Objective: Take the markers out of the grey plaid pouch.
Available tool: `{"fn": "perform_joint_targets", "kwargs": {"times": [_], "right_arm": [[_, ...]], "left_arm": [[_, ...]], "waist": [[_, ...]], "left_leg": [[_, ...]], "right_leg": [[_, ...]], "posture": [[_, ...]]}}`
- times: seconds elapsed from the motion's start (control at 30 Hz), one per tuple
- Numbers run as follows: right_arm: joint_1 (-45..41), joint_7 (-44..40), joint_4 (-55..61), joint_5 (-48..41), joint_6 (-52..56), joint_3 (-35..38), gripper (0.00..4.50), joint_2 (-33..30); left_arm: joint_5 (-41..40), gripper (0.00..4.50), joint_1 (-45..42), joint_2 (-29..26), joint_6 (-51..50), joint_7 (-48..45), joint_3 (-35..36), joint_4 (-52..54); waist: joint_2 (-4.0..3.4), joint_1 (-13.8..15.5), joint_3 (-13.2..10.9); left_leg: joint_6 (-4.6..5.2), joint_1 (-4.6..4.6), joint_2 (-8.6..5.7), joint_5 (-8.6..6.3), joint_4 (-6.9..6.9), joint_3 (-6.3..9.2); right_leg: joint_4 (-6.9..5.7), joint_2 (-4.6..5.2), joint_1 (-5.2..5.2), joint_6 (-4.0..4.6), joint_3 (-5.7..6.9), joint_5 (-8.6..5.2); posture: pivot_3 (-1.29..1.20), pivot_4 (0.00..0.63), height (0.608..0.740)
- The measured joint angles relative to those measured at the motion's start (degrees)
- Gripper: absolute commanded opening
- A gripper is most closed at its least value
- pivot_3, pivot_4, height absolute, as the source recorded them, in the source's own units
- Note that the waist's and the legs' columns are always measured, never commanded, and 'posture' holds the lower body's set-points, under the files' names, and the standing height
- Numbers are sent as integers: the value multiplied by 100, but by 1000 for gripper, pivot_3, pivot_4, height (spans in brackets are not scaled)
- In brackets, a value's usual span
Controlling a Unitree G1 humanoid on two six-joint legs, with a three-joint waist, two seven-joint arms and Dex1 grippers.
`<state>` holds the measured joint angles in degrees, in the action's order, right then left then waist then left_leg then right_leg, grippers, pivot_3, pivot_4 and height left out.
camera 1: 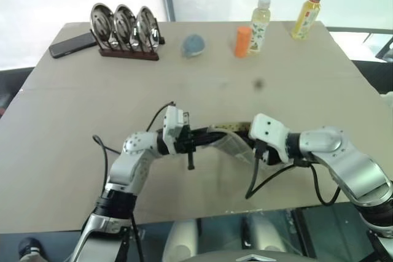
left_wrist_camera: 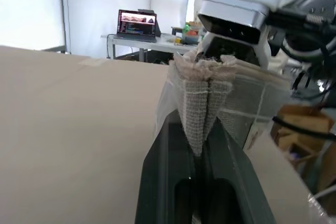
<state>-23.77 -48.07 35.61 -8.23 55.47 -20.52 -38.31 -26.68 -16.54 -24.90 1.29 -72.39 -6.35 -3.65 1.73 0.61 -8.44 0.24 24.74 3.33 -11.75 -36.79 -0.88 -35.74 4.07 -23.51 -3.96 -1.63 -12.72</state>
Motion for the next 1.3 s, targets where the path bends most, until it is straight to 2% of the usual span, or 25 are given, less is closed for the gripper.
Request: {"fn": "perform_joint_targets", "kwargs": {"times": [0.13, 0.23, 0.33, 0.4, 0.5, 0.6, 0.7, 0.8, 0.9, 1.0, 1.1, 1.17, 1.2, 1.3], "right_arm": [[-91, 150, -19, 31, -72, -385, 515, -214], [-397, 271, -187, -40, 175, -399, 515, 10], [-686, 391, -292, -87, 429, -414, 515, 148], [-984, 483, -275, 267, -18, -824, 515, -287], [-1095, 717, -394, 870, -730, -1153, 515, -548], [-1053, 857, -646, 779, -627, -916, 515, -122], [-975, 856, -715, 721, -752, -847, 515, -149], [-851, 880, -852, 1152, -1946, -949, 515, -655], [-479, 1013, -1095, 1262, -2809, -836, 515, -704], [-99, 1084, -1146, 924, -2710, -477, 515, -244], [30, 1003, -984, 691, -2304, -370, 515, -204], [-67, 911, -824, 1073, -2388, -564, 515, -573], [-279, 900, -707, 1603, -2547, -818, 515, -877], [-548, 903, -625, 2455, -2883, -1065, 515, -1042]], "left_arm": [[557, 0, 66, -42, 1605, -161, -160, -523], [826, 0, -102, -40, 2481, 35, -120, -853], [1068, 0, -223, -20, 3032, 356, -89, -1059], [1291, 0, -309, 25, 3413, 623, -105, -1120], [1647, 0, -464, 59, 3785, 1020, -130, -1280], [2134, 0, -715, 28, 4314, 1541, -134, -1621], [2270, 0, -758, -17, 4415, 1706, -199, -1708], [2182, 0, -752, -17, 4292, 1759, -363, -1621], [2143, 0, -726, -64, 4226, 1745, -511, -1583], [2071, 0, -710, -93, 4207, 1792, -516, -1591], [2099, 0, -732, -162, 4253, 1780, -585, -1586], [2108, 0, -735, -170, 4266, 1767, -706, -1574], [2109, 0, -738, -165, 4197, 1793, -772, -1543], [2066, 0, -768, -159, 3893, 1891, -773, -1371]], "waist": [[-2, 3, 0], [-2, -11, 0], [-7, 7, -4], [-10, 30, -6], [-9, 25, -6], [-8, 9, -6], [-13, 8, -8], [-14, 33, -10], [-11, 11, -9], [-12, -11, -9], [-18, 5, -11], [-28, 18, -17], [-30, 18, -20], [-25, 11, -16]], "left_leg": [[0, -1, 0, 0, 2, -2], [1, -6, 1, 1, -1, -2], [1, -1, 1, 1, -5, -1], [1, 4, -4, 0, -6, -3], [0, 11, -6, 0, -3, -6], [1, 4, -3, 0, 5, -5], [1, 2, -1, 0, 8, -4], [0, 6, -4, 0, 4, -5], [1, 2, -3, 0, 5, -10], [1, -3, 3, 0, 7, -4], [1, -1, 2, 0, 2, -5], [1, 2, -1, 0, -7, -9], [1, 2, -3, 0, -10, -12], [0, -1, -2, 0, -10, -11]], "right_leg": [[3, 2, -1, 0, 0, 0], [-3, 0, 0, 1, -1, 2], [-8, 1, -1, 2, -1, 3], [0, 8, -2, 2, 0, 2], [10, 7, -3, -1, 0, 2], [6, 1, -2, -14, 0, 9], [-1, -1, -4, -17, 0, 11], [9, 4, -1, -3, 0, 2], [7, 3, 0, -5, -3, 3], [-5, -7, -2, -21, -2, 13], [-7, -5, -1, -10, -3, 7], [-6, 1, 0, -3, -4, 2], [-5, 4, -1, -2, -5, 2], [-7, 2, -1, -3, -4, 2]], "posture": [[0, 150, 740], [0, 150, 740], [0, 150, 740], [0, 150, 740], [0, 150, 740], [0, 150, 740], [0, 150, 740], [0, 150, 740], [0, 150, 740], [0, 150, 740], [0, 150, 740], [0, 150, 740], [0, 150, 740], [0, 150, 740]]}}
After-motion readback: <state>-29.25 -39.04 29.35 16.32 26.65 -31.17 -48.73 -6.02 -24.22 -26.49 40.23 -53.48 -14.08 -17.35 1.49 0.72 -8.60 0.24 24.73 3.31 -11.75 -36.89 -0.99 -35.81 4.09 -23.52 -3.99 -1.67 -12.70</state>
